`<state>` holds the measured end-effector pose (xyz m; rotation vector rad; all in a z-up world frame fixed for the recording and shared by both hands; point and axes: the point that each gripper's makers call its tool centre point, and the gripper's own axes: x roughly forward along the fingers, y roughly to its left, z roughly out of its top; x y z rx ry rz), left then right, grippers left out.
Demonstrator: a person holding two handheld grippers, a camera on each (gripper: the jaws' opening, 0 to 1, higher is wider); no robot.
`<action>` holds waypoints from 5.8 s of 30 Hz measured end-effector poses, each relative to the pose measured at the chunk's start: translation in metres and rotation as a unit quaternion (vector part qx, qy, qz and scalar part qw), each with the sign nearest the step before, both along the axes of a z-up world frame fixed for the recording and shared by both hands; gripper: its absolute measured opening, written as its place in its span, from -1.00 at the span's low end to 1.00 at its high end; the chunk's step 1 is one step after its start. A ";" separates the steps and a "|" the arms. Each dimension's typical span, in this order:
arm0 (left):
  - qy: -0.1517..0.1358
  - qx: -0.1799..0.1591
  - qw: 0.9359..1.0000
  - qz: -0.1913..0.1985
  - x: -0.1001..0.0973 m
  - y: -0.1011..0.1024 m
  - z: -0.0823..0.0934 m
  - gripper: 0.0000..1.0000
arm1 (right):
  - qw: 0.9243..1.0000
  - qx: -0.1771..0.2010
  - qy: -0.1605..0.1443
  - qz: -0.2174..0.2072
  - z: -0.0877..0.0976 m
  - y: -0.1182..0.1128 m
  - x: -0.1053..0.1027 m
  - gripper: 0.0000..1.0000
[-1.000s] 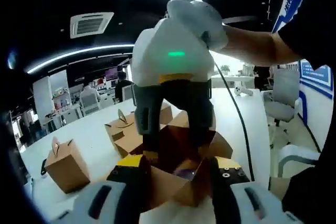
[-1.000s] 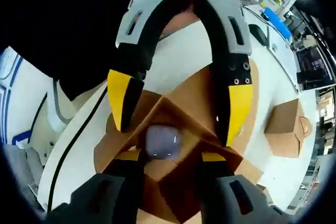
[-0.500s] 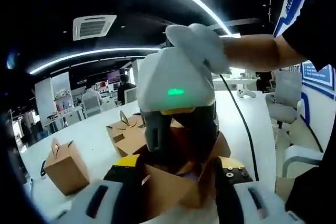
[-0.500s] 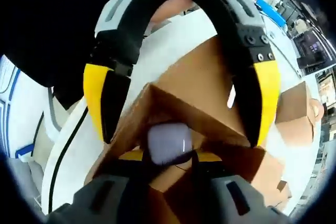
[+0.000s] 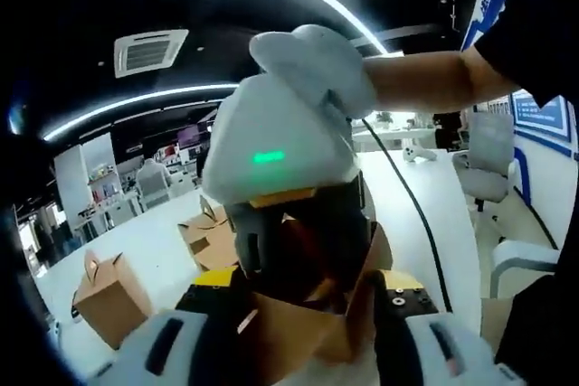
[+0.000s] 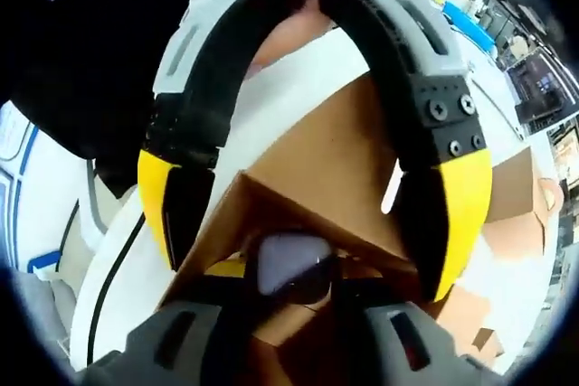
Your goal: Pick up one paper box from the group, open the paper box, and remove the item inside
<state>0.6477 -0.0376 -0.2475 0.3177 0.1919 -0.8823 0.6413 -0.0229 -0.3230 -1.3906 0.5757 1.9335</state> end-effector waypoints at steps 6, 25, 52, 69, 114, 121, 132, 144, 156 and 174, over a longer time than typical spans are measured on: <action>-0.006 -0.015 1.000 0.003 0.000 -0.001 0.001 0.23 | 1.000 0.009 -0.013 -0.012 0.001 -0.002 0.005 -0.31; 0.003 -0.008 1.000 -0.002 0.001 -0.001 0.003 0.19 | 0.991 0.092 -0.052 -0.076 0.059 -0.016 0.029 -0.31; -0.001 -0.048 0.999 0.010 -0.025 0.003 0.041 0.04 | 0.834 0.346 0.023 -0.430 0.107 -0.032 0.035 -0.31; 0.017 -0.037 0.999 0.025 -0.026 0.008 0.027 0.01 | 0.750 0.452 0.034 -0.482 0.161 -0.095 -0.005 -0.31; 0.063 -0.142 0.988 0.021 -0.018 0.023 0.040 -0.09 | 0.868 0.184 0.017 -0.460 0.009 -0.122 -0.032 -0.31; 0.060 -0.140 0.988 0.016 -0.027 0.023 0.039 -0.09 | 0.871 0.166 0.011 -0.462 0.008 -0.122 -0.034 -0.31; 0.074 -0.139 0.988 0.007 -0.028 0.017 0.033 -0.09 | 0.860 0.176 0.027 -0.478 0.005 -0.126 -0.029 -0.30; 0.086 -0.144 0.986 -0.005 -0.034 0.006 0.026 -0.09 | 0.855 0.171 0.026 -0.489 0.002 -0.126 -0.029 -0.29; 0.079 -0.140 0.987 0.000 -0.039 0.012 0.030 -0.09 | 0.845 0.211 0.022 -0.491 0.007 -0.126 -0.027 -0.29; 0.057 -0.124 0.991 -0.010 -0.034 0.005 0.043 -0.09 | 0.728 0.406 0.032 -0.552 0.059 -0.139 -0.012 -0.15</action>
